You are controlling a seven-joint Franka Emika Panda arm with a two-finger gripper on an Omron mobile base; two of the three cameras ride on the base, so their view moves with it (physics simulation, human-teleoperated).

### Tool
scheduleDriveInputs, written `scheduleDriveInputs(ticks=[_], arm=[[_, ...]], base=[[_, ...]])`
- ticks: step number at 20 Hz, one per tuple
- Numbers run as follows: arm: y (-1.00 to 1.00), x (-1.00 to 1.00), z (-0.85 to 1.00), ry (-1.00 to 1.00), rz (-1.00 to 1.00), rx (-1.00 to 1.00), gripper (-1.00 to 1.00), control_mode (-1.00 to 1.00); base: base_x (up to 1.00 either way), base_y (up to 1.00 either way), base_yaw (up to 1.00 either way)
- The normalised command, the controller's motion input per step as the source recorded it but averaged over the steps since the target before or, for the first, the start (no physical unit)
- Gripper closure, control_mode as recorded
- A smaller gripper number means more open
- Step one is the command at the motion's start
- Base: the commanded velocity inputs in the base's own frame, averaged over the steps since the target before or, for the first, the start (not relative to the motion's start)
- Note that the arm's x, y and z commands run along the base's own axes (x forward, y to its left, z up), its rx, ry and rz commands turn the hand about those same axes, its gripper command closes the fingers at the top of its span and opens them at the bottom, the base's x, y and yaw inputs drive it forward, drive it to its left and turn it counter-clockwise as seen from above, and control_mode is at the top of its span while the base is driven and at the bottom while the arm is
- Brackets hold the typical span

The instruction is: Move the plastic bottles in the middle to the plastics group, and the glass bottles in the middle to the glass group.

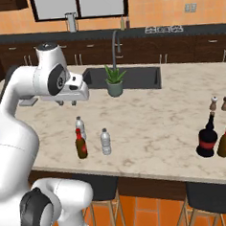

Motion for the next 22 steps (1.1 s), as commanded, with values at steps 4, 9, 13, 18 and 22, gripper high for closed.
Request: scheduleDriveInputs(ticks=[4,9,13,18,22], arm=[[-0.05,-0.19,-0.04,-0.02,0.0,0.0,-1.0,-1.0],[-0.08,-0.38,-0.18,-0.02,0.0,0.02,-1.0,-1.0],[0.01,-0.13,-0.39,0.0,0.0,0.0,-1.0,-1.0],[0.08,0.24,-0.41,0.0,0.0,0.0,-1.0,-1.0],[0.2,0.45,-0.44,0.0,0.0,0.0,-1.0,-1.0]], base=[[0.0,0.0,0.0],[0.0,0.0,0.0],[0.0,0.0,0.0],[0.0,0.0,0.0],[0.0,0.0,0.0]])
